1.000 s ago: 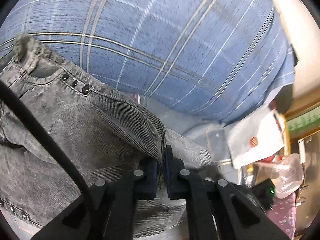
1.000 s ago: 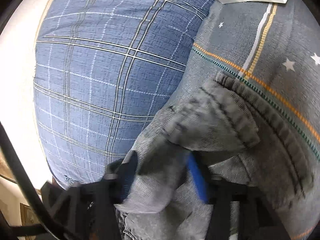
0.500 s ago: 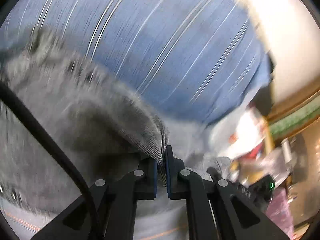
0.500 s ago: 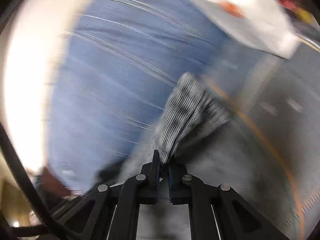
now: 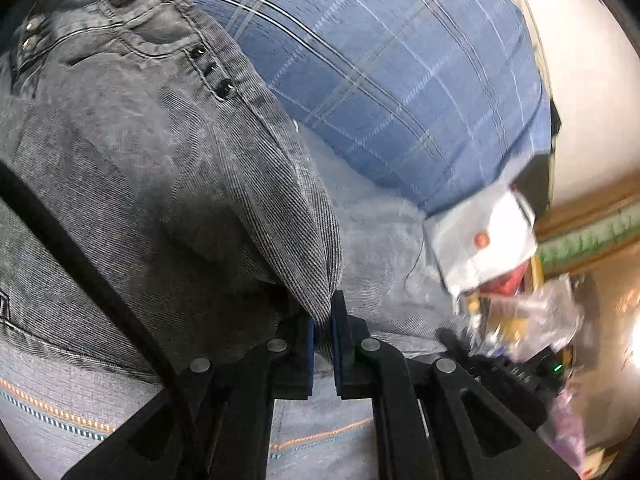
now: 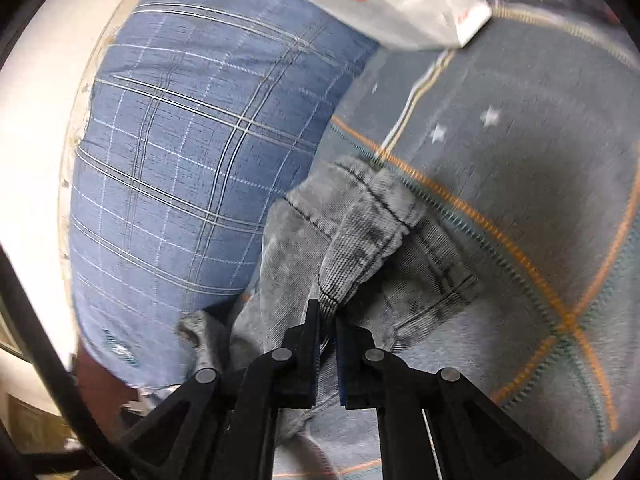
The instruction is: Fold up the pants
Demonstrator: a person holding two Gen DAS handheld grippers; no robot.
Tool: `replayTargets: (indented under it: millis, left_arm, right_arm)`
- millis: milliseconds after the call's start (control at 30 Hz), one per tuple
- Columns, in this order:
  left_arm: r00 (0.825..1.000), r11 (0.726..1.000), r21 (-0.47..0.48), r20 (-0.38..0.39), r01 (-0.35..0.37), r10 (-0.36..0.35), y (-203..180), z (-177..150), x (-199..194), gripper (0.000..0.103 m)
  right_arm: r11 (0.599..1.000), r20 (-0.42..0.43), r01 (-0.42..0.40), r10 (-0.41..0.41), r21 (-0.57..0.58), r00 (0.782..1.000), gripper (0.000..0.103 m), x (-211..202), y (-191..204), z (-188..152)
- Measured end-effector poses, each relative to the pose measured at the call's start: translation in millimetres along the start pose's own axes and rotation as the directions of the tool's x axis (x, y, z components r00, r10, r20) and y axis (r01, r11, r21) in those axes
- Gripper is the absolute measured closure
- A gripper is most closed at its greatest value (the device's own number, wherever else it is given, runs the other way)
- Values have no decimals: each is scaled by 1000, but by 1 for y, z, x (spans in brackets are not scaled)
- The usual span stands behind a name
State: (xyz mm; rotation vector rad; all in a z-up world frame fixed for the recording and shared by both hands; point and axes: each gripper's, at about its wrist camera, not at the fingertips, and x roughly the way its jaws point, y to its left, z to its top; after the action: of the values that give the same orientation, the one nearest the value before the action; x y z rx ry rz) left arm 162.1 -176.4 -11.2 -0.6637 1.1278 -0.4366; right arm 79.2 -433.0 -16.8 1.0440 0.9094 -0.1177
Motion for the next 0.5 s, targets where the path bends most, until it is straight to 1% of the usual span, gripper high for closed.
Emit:
replayTargets:
  millis: [67,100,133,167,233,267,300,333,367,400,433,467,500]
  left_arm:
    - [995,996,31,-49,-83,84,4,-3,19,95]
    - [992,994,37,-62,-107,109,5,-4,28,94]
    - [989,992,34,-75,-124,126,8,-5,35,94]
    - [990,993,22,-77,-120,121,11,-7,37,91]
    - [994,995,15,-62,-94,95,11,-6,32,75]
    - [995,996,23,-49,-83,84,10,-6,27,59]
    - [996,996,34,-35,-83,84,9,-6,22,48]
    - [996,994,58,-12,-89,89,7,-4,13,46]
    - [996,992,85,2,-91,91,5,-2,3,46]
    - [996,991,106,6,-86,86,8,-2,-7,46]
    - [997,989,126,10,-79,78,12,0,-18,46]
    - [997,988,137,16,-77,75,14,4,-28,45]
    - [997,986,145,25,-79,77,16,7,-38,45]
  right_arm:
    - [997,-1,71,-71,16,997,96,3,-5,-5]
    - [994,-17,106,-105,34,994,96,7,-10,-8]
    - [988,-40,141,-139,61,990,94,12,-17,-10]
    - [981,-69,175,-169,89,983,92,18,-25,-13]
    - [981,-69,166,-160,104,985,92,17,-27,-10]
    - [982,-49,160,-156,99,987,92,12,-24,-8]
    - [983,-16,163,-162,82,987,81,4,-18,-5]
    - [980,38,193,-195,42,980,69,-8,-9,-5]
    - [974,89,228,-228,11,970,40,-19,-1,-6]
    - [967,164,255,-247,-24,955,25,-31,10,-7]
    - [960,232,276,-257,-51,938,25,-43,20,-9]
    - [953,269,296,-269,-63,925,25,-49,27,-11]
    - [953,324,293,-254,-79,911,25,-59,37,-13]
